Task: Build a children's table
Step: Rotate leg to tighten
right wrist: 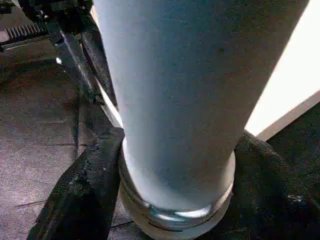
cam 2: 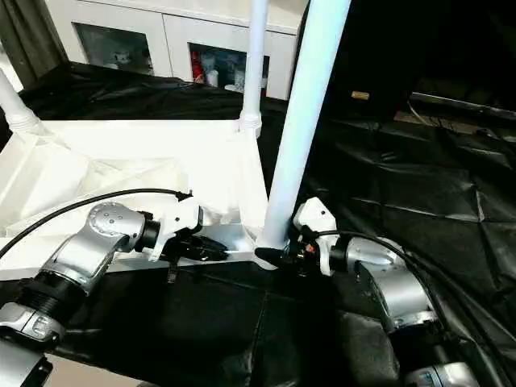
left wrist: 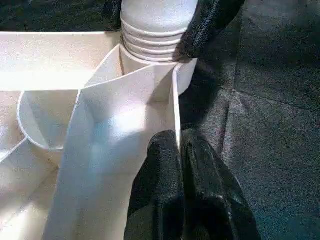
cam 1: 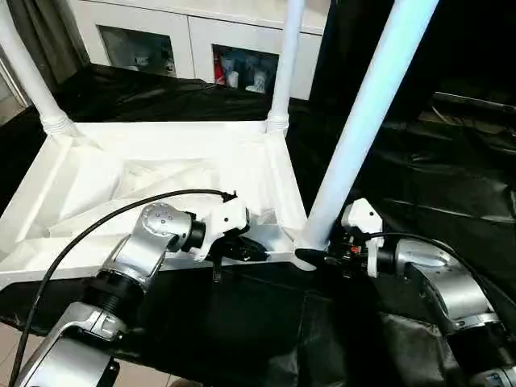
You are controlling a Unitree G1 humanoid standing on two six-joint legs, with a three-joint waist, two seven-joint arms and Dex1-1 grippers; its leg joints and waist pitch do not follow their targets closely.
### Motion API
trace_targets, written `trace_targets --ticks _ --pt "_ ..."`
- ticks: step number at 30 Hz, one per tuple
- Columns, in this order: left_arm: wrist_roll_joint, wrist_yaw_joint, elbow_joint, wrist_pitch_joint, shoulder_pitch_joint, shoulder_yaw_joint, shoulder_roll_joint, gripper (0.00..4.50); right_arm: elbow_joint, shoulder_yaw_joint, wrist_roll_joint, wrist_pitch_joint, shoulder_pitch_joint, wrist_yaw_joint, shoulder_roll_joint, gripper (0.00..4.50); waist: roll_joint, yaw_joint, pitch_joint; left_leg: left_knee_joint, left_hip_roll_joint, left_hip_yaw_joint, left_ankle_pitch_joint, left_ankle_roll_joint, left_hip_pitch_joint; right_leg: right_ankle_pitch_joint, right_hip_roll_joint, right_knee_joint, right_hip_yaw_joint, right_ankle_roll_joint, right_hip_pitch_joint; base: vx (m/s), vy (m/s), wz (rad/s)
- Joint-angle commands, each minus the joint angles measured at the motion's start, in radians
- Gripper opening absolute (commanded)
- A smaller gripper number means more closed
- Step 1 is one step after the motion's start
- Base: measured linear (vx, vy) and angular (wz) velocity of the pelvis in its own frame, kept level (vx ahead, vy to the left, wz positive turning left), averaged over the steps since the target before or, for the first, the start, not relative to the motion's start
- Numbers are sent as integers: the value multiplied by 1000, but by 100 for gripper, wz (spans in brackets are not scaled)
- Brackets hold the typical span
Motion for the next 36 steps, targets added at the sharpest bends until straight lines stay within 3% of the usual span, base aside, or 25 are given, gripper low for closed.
trace_targets --ticks 1,4,5,6,8,10,13,15,19,21,26,30,32,33,36 --pt "-15 -5 -17 7 5 -9 -5 0 -18 14 19 10 13 24 1 276 -10 4 -60 -59 53 -14 -77 101 9 -19 -83 -57 46 -265 57 0 0 0" --pt "3 40 1 12 0 -6 -18 0 -9 4 20 20 18 -5 16 275 -10 4 -60 -58 52 -14 -77 100 9 -20 -82 -57 47 -266 56 0 0 0" --pt "44 161 57 31 -26 3 -59 0 61 -16 -34 30 7 -163 73 275 -11 2 -59 -59 53 -13 -77 96 8 -26 -82 -58 47 -265 56 0 0 0" --pt "44 161 57 31 -26 3 -59 0 61 -16 -34 30 7 -163 73 275 -9 2 -57 -60 51 -13 -80 89 10 -41 -79 -61 46 -263 51 0 0 0" --pt "74 298 125 71 -63 15 -122 0 153 -69 -67 55 -23 -377 160 274 -9 -5 -51 -65 49 -14 -138 50 13 -153 -80 -73 44 -248 47 -25 2 0" --pt "84 367 160 90 -85 22 -162 0 190 -115 -60 69 -43 -502 219 274 -10 -8 -48 -69 48 -20 -225 1 22 -326 -85 -90 44 -205 44 -52 8 -1" --pt "94 456 212 116 -123 23 -230 0 236 -180 -34 80 -80 -674 317 274 -3 -13 -44 -78 49 -25 -289 -22 27 -406 -84 -102 44 -162 36 0 0 0" --pt "100 495 237 127 -144 17 -272 0 261 -192 -39 77 -101 -752 365 274 -2 -13 -43 -78 48 -26 -318 -26 32 -418 -84 -107 47 -155 32 0 0 0" --pt "111 535 270 116 -170 11 -330 0 293 -175 -77 57 -126 -815 413 274 -6 -12 -46 -81 47 -27 -301 -22 26 -375 -84 -105 49 -148 36 0 0 0" --pt "115 533 277 102 -175 4 -345 0 282 -147 -93 45 -123 -770 412 330 -4 -10 -47 -80 47 -25 -291 -14 27 -342 -84 -105 50 -155 36 0 0 0" --pt "115 507 274 86 -166 0 -327 0 260 -129 -99 35 -126 -701 370 378 -5 -7 -48 -80 47 -25 -257 8 20 -291 -85 -98 49 -173 45 0 0 0" --pt "102 430 255 47 -147 -1 -282 0 212 -102 -83 22 -114 -536 272 378 -12 -4 -47 -79 48 -25 -248 25 18 -309 -86 -101 48 -170 50 0 0 0" --pt "102 430 255 47 -147 -1 -282 0 212 -102 -83 22 -114 -536 272 378 -10 -5 -48 -78 48 -24 -236 33 14 -297 -87 -99 49 -171 50 0 0 0" --pt "88 345 223 25 -125 -4 -241 0 163 -90 -64 -1 -90 -405 197 378 -13 -3 -48 -78 48 -25 -225 37 14 -289 -87 -100 48 -172 53 0 0 0" --pt "72 266 194 10 -104 -9 -199 0 114 -87 -38 -7 -66 -297 138 378 -12 -2 -52 -73 50 -23 -181 64 8 -207 -89 -88 50 -197 58 0 0 0"
